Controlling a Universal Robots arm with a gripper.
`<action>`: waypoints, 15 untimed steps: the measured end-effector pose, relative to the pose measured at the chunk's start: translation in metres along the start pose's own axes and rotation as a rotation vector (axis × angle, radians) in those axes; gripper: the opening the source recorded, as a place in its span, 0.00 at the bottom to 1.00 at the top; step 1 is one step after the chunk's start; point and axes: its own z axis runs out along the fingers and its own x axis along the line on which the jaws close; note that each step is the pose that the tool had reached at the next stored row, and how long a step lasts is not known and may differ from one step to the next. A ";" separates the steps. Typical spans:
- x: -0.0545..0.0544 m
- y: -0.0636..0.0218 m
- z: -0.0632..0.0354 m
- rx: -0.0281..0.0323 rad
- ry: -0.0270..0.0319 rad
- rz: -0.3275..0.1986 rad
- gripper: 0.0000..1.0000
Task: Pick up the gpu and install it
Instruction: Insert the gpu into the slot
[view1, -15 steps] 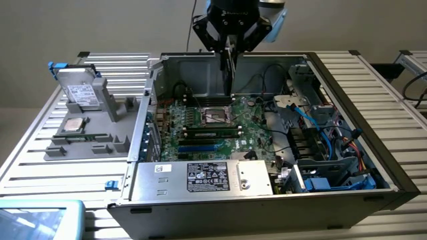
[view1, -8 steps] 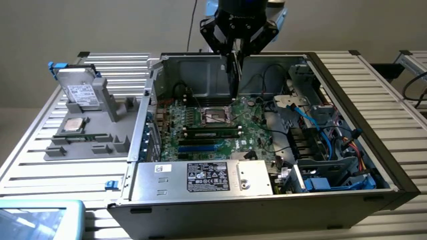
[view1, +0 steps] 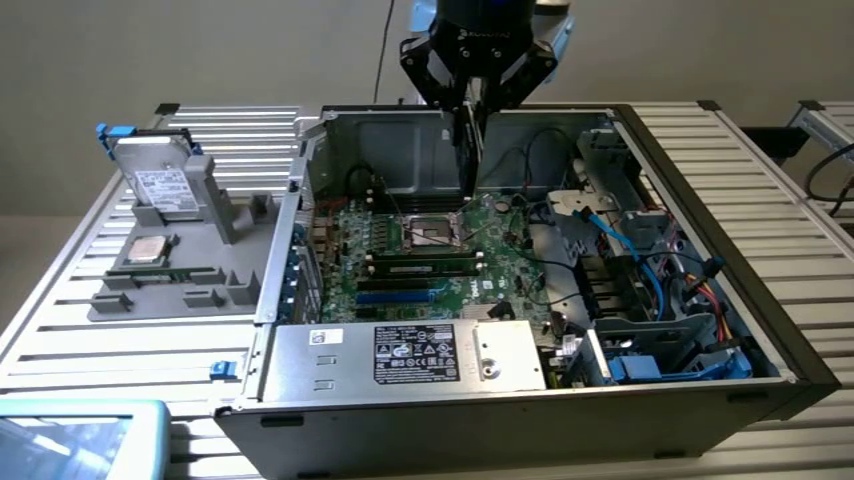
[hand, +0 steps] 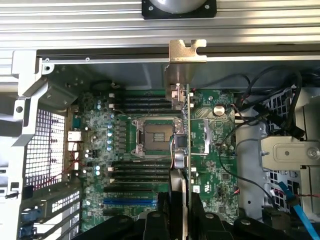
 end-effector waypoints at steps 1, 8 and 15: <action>0.000 0.0000 0.0000 0.0000 0.0000 0.000 0.28; 0.000 0.0000 0.0000 0.0006 0.0094 -0.081 0.28; 0.000 0.0000 0.0000 0.0015 0.0242 -0.207 0.28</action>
